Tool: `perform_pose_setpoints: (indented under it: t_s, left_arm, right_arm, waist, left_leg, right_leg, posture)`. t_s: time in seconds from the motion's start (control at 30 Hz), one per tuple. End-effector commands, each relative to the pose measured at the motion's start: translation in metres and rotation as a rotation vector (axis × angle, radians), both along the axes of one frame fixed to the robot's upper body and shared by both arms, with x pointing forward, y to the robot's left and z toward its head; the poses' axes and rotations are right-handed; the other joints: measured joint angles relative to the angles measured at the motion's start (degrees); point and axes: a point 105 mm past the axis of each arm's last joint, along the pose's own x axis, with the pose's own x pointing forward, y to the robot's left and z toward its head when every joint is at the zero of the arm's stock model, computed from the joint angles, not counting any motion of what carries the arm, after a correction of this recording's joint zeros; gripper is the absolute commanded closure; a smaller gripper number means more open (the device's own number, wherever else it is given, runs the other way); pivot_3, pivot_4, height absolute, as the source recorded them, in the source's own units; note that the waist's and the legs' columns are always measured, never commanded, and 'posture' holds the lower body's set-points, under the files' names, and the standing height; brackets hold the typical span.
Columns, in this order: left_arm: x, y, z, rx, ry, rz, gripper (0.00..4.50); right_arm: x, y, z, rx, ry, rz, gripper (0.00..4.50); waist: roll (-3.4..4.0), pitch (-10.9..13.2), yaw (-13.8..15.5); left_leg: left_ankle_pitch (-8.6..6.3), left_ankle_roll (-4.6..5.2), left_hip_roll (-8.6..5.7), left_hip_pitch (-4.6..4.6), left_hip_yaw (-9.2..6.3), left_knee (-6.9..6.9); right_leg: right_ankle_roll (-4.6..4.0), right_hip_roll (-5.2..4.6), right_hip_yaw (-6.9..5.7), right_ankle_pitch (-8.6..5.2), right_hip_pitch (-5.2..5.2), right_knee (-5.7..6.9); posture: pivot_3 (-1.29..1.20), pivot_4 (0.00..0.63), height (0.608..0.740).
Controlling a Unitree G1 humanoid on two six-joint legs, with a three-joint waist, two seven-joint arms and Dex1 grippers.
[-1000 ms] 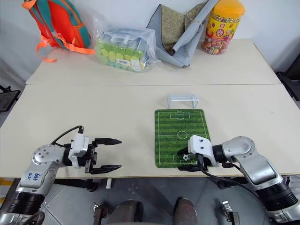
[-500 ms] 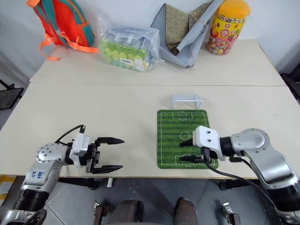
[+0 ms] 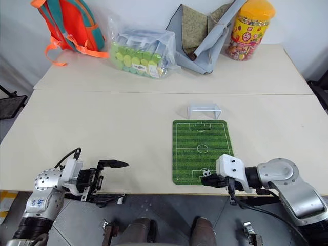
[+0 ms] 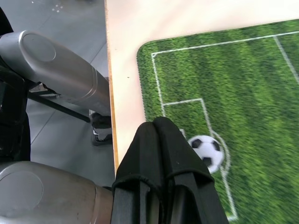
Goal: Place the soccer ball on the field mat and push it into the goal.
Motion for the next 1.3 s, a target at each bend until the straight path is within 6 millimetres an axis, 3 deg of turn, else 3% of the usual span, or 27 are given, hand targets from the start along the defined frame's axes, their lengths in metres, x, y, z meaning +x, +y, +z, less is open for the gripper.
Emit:
perform_pose_setpoints:
  t_s: [0.03, 0.23, 0.4, 0.5, 0.6, 0.87, 1.1, 1.3]
  left_arm:
    - [-0.005, 0.002, 0.006, -0.01, -0.028, -0.026, 0.0]
    - [0.0, 0.0, 0.01, -0.005, -0.037, -0.022, 0.0]
    - [0.009, -0.002, 0.016, -0.006, -0.056, -0.014, 0.0]
    - [0.019, -0.004, 0.018, -0.012, -0.063, 0.0, 0.0]
    - [0.027, -0.005, 0.017, -0.006, -0.067, 0.018, 0.0]
    - [0.071, 0.001, 0.021, -0.021, -0.07, 0.201, 0.0]
    - [0.095, 0.012, 0.029, -0.056, -0.078, 0.37, 0.0]
    - [0.095, 0.028, 0.031, -0.063, -0.112, 0.446, 0.0]
  right_arm:
    - [0.007, 0.003, -0.003, 0.014, -0.025, 0.004, 4.48]
    - [0.047, -0.009, 0.004, 0.028, -0.129, -0.114, 4.48]
    - [0.08, -0.024, 0.038, 0.081, -0.29, -0.264, 4.48]
    - [0.095, -0.031, 0.071, 0.176, -0.403, -0.372, 4.48]
    - [0.094, -0.038, 0.08, 0.193, -0.405, -0.407, 4.48]
    - [0.084, -0.095, 0.07, 0.066, -0.36, -0.504, 4.48]
    - [0.077, -0.136, 0.058, 0.043, -0.264, -0.551, 4.48]
    - [0.067, -0.158, 0.056, 0.076, -0.211, -0.482, 2.52]
  waist:
    - [0.0, 0.0, -0.03]
    - [0.01, 0.0, -0.16]
    - [0.01, 0.0, -0.13]
    - [0.01, 0.0, 0.01]
    - [0.01, 0.0, 0.08]
    - [0.01, 0.0, 0.02]
    - [-0.01, 0.01, -1.23]
    - [-0.01, 0.01, -1.48]
  left_leg:
    - [0.0, 0.0, 0.0, 0.01, 0.0, 0.0]
    - [0.0, 0.0, 0.0, 0.0, 0.02, 0.03]
    - [0.01, -0.01, 0.01, 0.0, 0.02, 0.01]
    - [0.01, -0.01, 0.01, -0.02, 0.01, 0.0]
    - [0.01, -0.01, 0.0, -0.02, 0.0, -0.01]
    - [0.0, 0.01, -0.03, -0.04, 0.05, 0.0]
    - [0.0, 0.01, 0.0, 0.0, 0.08, -0.04]
    - [0.0, 0.01, 0.0, 0.02, 0.1, -0.02]
  right_leg:
    - [0.0, 0.0, 0.0, 0.0, 0.0, 0.0]
    - [0.0, 0.0, 0.01, 0.0, 0.0, 0.02]
    - [0.0, 0.01, 0.01, 0.0, -0.03, 0.05]
    - [0.0, 0.01, -0.01, 0.0, -0.04, 0.05]
    - [0.0, 0.01, -0.01, 0.0, -0.04, 0.05]
    - [0.0, 0.0, -0.02, 0.0, -0.03, 0.01]
    - [0.0, 0.01, -0.02, 0.0, -0.03, 0.02]
    - [0.0, 0.01, -0.01, 0.0, -0.01, 0.02]
  posture:
    - [0.0, 0.15, 0.74]
    - [0.0, 0.15, 0.74]
    - [0.0, 0.15, 0.74]
    - [0.0, 0.15, 0.74]
    - [0.0, 0.15, 0.74]
    - [0.0, 0.15, 0.74]
    - [0.0, 0.15, 0.74]
    - [0.0, 0.15, 0.74]
